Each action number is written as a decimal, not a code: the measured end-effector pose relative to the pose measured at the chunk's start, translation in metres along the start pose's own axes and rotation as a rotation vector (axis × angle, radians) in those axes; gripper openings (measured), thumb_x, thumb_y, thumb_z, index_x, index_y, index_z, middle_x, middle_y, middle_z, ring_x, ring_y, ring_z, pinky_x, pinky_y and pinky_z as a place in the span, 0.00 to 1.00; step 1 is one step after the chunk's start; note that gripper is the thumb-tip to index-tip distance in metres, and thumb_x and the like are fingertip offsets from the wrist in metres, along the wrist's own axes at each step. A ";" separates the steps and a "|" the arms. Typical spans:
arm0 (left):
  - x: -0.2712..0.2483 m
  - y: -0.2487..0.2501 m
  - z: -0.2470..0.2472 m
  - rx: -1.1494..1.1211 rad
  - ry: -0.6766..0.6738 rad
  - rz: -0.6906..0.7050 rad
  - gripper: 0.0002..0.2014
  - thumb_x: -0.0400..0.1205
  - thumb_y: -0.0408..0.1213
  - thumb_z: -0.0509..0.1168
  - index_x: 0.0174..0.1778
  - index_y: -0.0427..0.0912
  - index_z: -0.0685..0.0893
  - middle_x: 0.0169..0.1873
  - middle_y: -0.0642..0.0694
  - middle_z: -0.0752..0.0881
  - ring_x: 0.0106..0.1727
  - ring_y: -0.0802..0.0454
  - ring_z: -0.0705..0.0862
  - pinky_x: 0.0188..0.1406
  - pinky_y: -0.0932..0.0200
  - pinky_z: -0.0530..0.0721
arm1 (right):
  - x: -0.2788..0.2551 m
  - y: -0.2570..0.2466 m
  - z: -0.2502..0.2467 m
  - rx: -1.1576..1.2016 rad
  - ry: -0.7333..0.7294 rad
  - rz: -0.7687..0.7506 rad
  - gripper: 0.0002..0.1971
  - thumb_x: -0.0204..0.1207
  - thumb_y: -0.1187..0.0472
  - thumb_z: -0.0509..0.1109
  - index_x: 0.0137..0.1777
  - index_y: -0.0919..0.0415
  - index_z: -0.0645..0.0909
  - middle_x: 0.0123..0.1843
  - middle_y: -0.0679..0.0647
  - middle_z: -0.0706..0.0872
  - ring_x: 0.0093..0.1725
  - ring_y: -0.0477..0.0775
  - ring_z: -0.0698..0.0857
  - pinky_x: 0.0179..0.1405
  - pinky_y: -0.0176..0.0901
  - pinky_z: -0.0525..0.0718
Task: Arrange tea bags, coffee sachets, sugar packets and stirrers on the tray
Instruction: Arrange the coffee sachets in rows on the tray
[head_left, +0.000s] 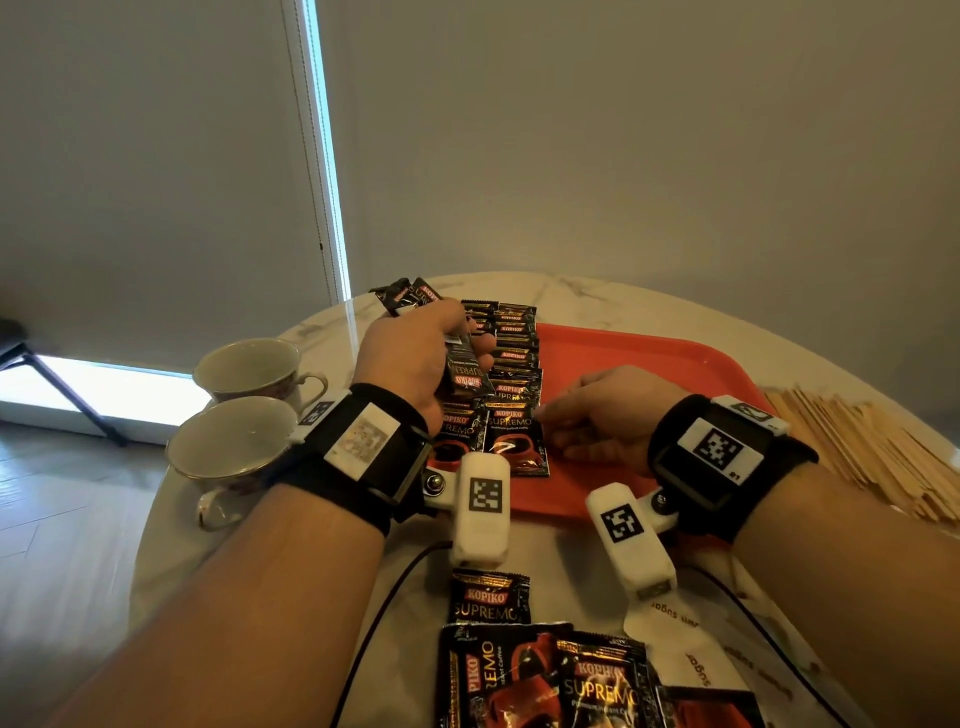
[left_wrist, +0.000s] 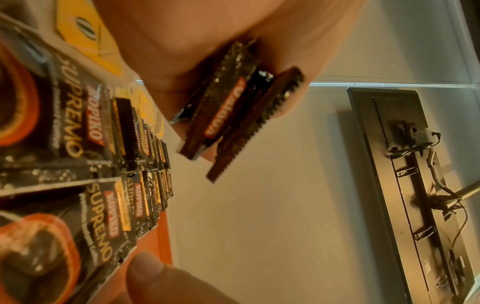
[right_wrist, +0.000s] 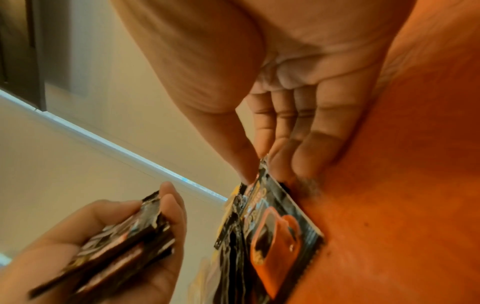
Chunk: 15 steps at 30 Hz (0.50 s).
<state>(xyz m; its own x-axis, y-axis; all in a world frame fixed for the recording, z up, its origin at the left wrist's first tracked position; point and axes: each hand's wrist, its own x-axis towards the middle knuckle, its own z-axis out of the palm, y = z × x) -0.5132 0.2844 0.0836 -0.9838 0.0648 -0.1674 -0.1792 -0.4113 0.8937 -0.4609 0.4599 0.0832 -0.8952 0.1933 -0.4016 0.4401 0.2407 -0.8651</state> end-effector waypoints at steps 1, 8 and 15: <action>0.001 0.000 0.000 -0.002 0.000 -0.001 0.07 0.82 0.25 0.64 0.51 0.38 0.85 0.26 0.45 0.91 0.38 0.45 0.90 0.46 0.46 0.90 | -0.001 0.000 0.000 -0.032 -0.023 0.015 0.07 0.73 0.65 0.82 0.46 0.66 0.86 0.42 0.61 0.89 0.34 0.53 0.86 0.37 0.46 0.88; 0.001 0.004 -0.002 -0.020 -0.005 -0.009 0.08 0.81 0.26 0.64 0.53 0.39 0.84 0.28 0.45 0.91 0.37 0.46 0.90 0.46 0.47 0.90 | -0.016 0.001 0.009 -0.196 -0.257 0.103 0.11 0.78 0.57 0.78 0.52 0.66 0.91 0.43 0.61 0.93 0.33 0.51 0.87 0.34 0.40 0.84; 0.002 0.004 -0.004 -0.020 -0.012 -0.023 0.07 0.82 0.27 0.64 0.52 0.40 0.85 0.30 0.43 0.91 0.37 0.44 0.89 0.49 0.44 0.90 | -0.016 -0.001 0.013 -0.145 -0.257 0.103 0.11 0.79 0.62 0.76 0.59 0.66 0.88 0.45 0.61 0.93 0.34 0.52 0.86 0.34 0.41 0.84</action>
<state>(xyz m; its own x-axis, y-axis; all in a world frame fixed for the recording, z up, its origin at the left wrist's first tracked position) -0.5164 0.2791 0.0855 -0.9794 0.0850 -0.1830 -0.2017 -0.4278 0.8811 -0.4477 0.4443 0.0866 -0.8255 -0.0188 -0.5641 0.5187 0.3688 -0.7713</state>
